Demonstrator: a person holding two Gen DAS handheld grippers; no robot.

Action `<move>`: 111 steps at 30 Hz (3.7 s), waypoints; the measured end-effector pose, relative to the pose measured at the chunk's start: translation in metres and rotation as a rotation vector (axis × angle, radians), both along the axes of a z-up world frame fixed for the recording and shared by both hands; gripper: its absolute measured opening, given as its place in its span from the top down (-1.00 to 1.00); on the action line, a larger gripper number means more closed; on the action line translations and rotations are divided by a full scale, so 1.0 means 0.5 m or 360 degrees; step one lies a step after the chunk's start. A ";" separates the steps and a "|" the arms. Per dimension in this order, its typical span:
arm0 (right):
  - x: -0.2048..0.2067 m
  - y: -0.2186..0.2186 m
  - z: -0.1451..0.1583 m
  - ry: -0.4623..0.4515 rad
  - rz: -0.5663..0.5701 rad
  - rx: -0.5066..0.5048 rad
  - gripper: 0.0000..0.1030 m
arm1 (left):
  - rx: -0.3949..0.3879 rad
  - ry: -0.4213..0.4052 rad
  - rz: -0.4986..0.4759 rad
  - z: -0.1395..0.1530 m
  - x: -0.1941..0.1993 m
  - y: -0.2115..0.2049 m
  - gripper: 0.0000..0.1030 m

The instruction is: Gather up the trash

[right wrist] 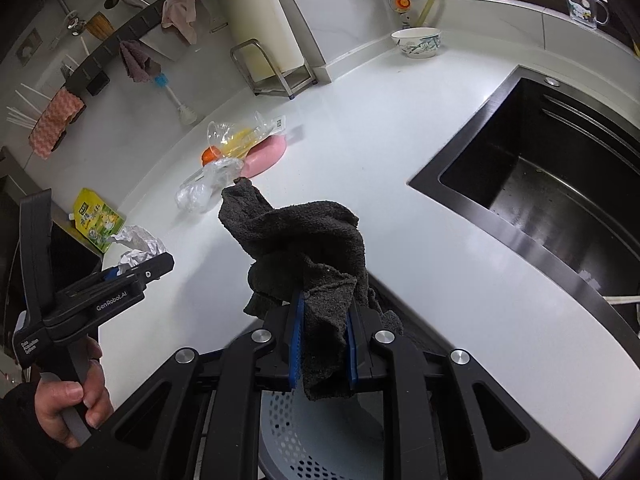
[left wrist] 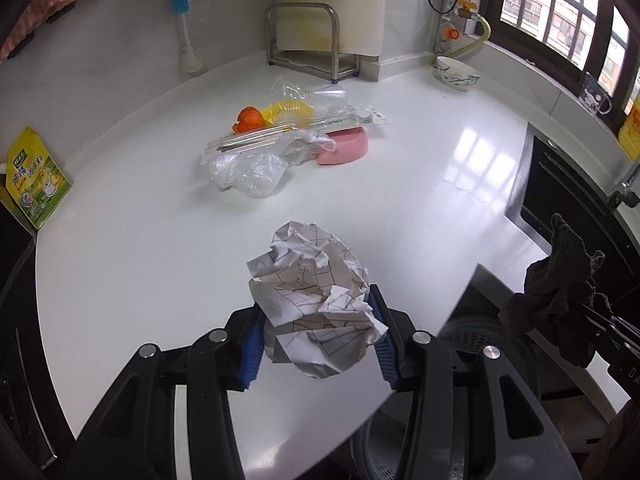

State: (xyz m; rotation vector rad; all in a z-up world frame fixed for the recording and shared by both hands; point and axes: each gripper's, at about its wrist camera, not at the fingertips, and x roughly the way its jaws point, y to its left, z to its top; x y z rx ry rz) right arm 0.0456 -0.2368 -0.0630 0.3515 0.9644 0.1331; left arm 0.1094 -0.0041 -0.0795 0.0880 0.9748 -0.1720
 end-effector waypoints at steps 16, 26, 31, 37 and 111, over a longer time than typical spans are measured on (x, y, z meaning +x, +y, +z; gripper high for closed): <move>-0.233 -0.066 -0.061 0.0202 -0.0061 -0.0015 0.68 | -0.0031 0.0132 -0.0345 -0.049 -0.221 -0.183 0.11; -0.217 -0.072 -0.098 0.0254 -0.0013 0.0028 0.62 | 0.0010 0.0113 -0.0282 -0.071 -0.232 -0.193 -0.31; -0.212 -0.073 -0.094 0.0225 -0.0021 0.0020 0.16 | 0.0035 0.0096 -0.0211 -0.061 -0.235 -0.169 -0.35; -0.217 -0.075 -0.075 0.0211 -0.0005 0.0029 0.14 | 0.0026 0.0082 -0.0145 -0.033 -0.245 -0.137 -0.39; 0.538 0.349 0.028 -0.0064 -0.0030 -0.0386 -0.20 | -0.0123 -0.0100 -0.0016 0.050 0.319 0.310 -0.82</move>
